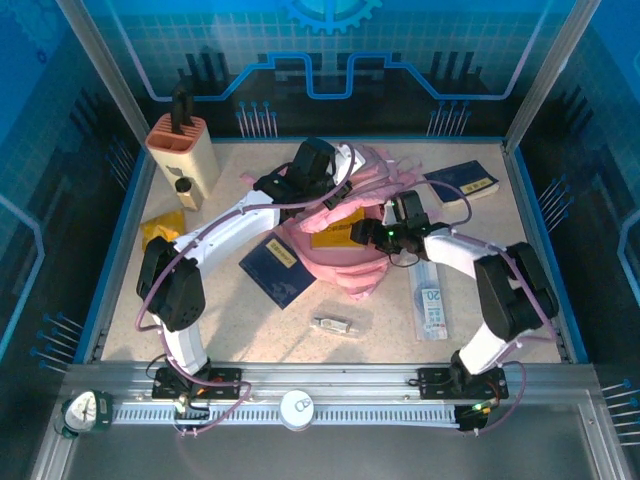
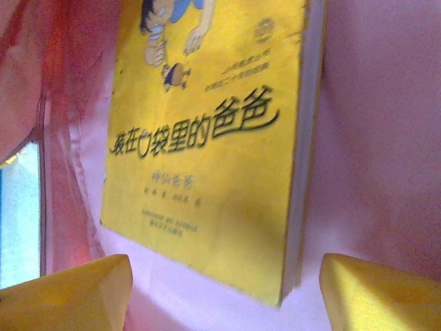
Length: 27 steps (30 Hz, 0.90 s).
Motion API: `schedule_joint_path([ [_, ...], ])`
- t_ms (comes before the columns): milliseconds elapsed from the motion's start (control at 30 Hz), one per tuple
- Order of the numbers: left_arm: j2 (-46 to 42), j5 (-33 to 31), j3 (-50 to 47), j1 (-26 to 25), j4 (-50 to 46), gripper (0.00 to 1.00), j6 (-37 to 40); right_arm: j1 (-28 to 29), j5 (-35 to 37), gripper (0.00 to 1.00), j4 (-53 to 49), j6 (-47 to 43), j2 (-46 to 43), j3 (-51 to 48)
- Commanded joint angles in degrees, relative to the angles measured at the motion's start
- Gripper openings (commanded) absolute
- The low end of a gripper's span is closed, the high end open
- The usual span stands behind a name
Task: Pack the student bag
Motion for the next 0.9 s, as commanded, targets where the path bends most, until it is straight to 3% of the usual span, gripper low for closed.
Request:
schedule_joint_path([
  [0,-4.78,0.82,0.45,0.28,8.78,0.00,-0.12,2.73,6.52,0.69,-7.19,-3.96,-4.41,-3.34],
  [100,-4.43,1.14,0.71,0.30,8.97,0.00,-0.48,4.67,5.21,0.57,-4.50,-2.59,-3.01,-4.86],
  [167,-4.10,1.28,1.35,0.25,8.27,0.00,-0.72,5.78,4.38,0.43,-2.35,-1.54,-0.56,-4.45],
  [233,-4.00,1.30,1.32,0.26,8.25,0.00,-0.75,6.79,5.04,0.34,1.08,-1.23,1.06,-4.26],
  [467,-3.17,2.08,1.62,0.18,8.03,0.00,-1.35,5.94,12.37,0.14,11.90,-2.76,5.27,-0.94],
  [567,-3.18,1.85,1.56,0.21,7.90,0.00,-1.08,4.38,16.08,0.12,12.76,-3.78,6.91,1.82],
  [700,-3.20,0.69,1.54,0.26,7.50,0.00,-0.18,3.30,15.29,0.12,10.85,-5.02,6.67,2.74],
  [867,-2.02,-0.20,1.71,0.35,8.38,0.00,-0.29,3.72,10.73,0.23,12.26,-7.40,-0.50,-4.32],
])
